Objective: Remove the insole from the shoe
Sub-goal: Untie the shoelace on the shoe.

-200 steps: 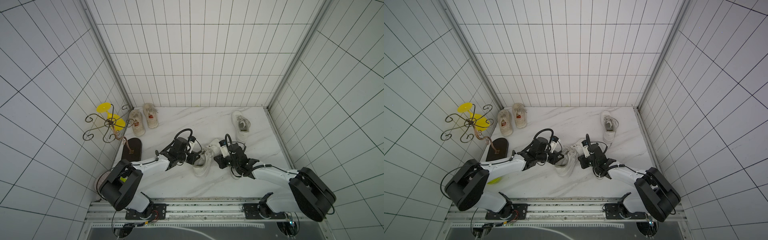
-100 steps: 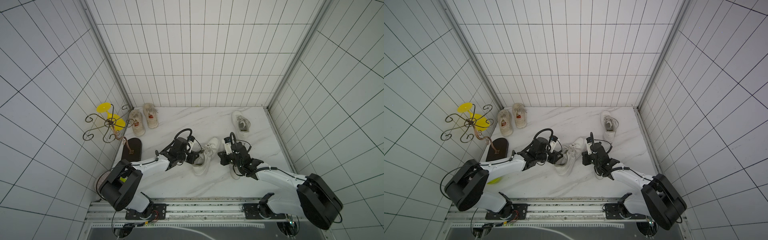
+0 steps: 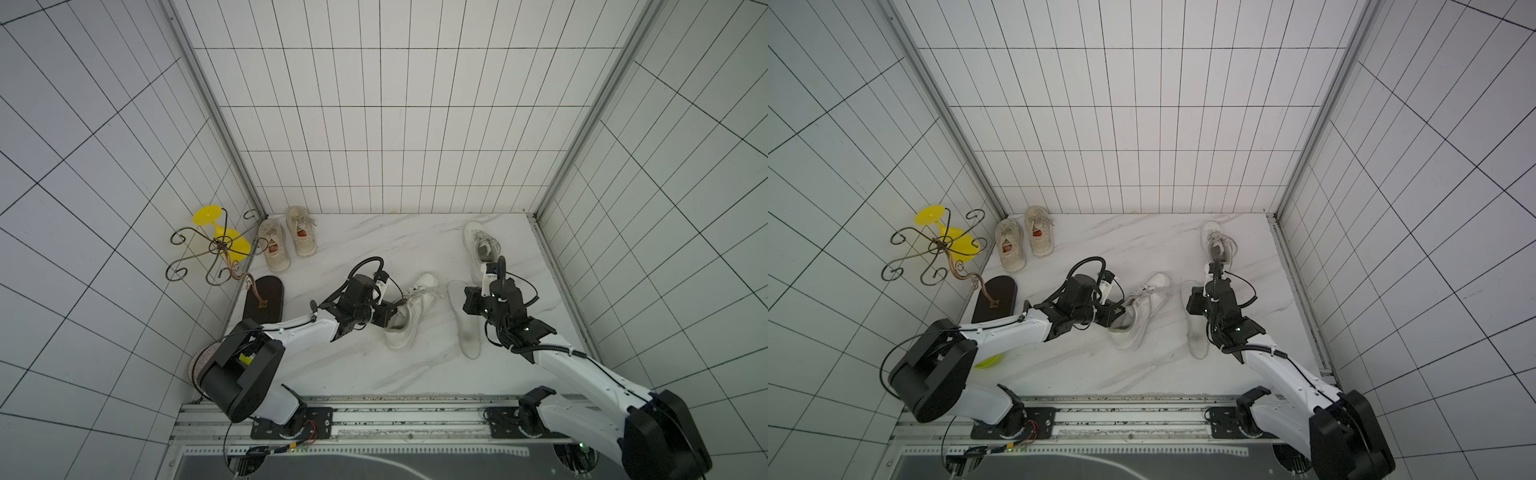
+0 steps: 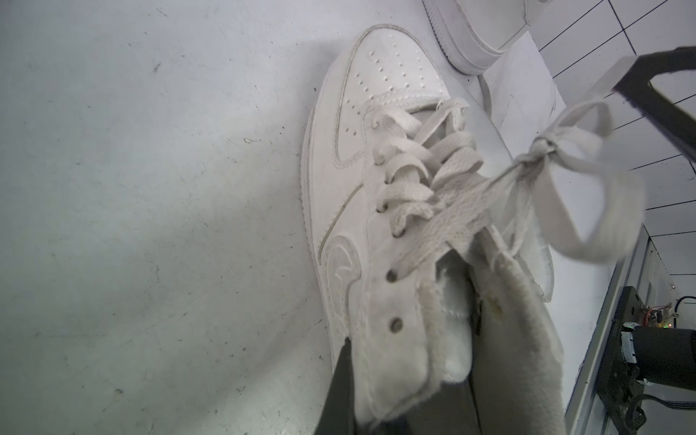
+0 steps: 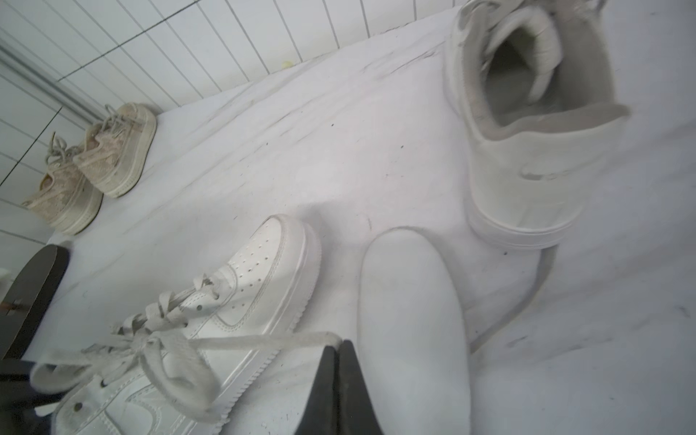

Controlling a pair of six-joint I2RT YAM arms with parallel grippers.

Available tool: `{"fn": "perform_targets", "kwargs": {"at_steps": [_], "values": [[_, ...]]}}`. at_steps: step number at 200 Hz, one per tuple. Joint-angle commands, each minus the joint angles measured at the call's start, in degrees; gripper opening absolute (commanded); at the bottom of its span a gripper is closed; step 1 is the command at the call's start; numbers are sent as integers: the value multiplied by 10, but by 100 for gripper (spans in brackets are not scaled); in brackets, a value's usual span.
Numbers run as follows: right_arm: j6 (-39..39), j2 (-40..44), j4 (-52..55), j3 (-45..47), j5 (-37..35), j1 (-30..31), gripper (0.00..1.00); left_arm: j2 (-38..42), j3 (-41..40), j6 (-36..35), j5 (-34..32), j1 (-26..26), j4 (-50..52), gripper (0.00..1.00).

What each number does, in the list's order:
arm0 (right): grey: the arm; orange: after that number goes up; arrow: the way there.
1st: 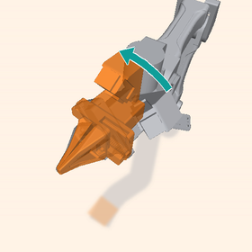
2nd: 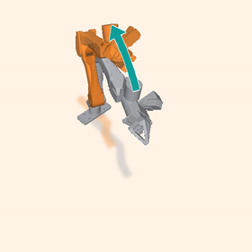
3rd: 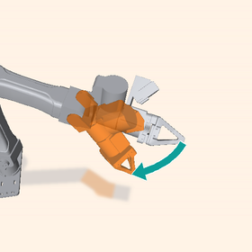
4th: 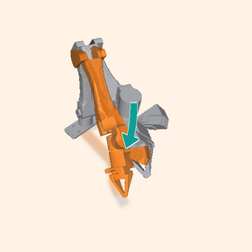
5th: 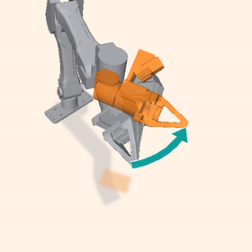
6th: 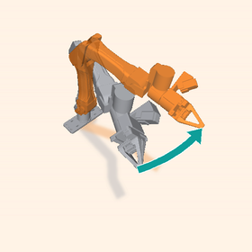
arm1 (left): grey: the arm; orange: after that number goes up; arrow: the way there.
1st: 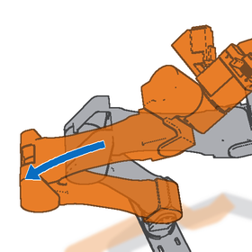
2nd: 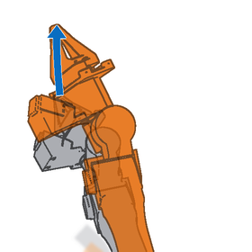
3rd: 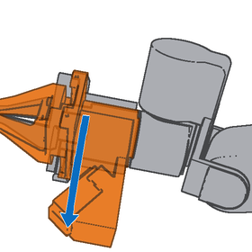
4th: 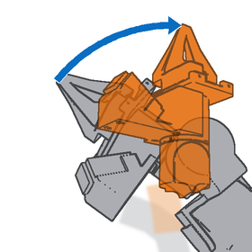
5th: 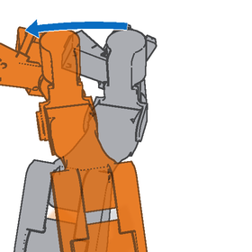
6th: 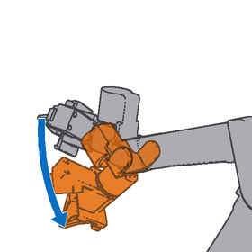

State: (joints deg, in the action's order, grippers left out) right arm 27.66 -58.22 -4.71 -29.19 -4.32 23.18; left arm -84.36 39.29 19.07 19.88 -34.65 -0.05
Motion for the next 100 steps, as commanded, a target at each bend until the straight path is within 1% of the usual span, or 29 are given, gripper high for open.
{"fn": "perform_targets", "kwargs": {"at_steps": [1, 36, 65, 100], "values": [[18, 31, 42, -36, -31, -44, 0, 21, 9, -2, -19, 4, -33, 0], [29, 63, 80, -50, -19, -119, 0, 22, 9, -2, -20, 3, -33, 0], [40, 86, 96, -54, 10, -189, 0, 22, 9, -3, -23, 3, -33, 0], [40, 94, 117, -69, 8, -232, 0, 22, 9, -2, -23, 4, -33, 0]]}}
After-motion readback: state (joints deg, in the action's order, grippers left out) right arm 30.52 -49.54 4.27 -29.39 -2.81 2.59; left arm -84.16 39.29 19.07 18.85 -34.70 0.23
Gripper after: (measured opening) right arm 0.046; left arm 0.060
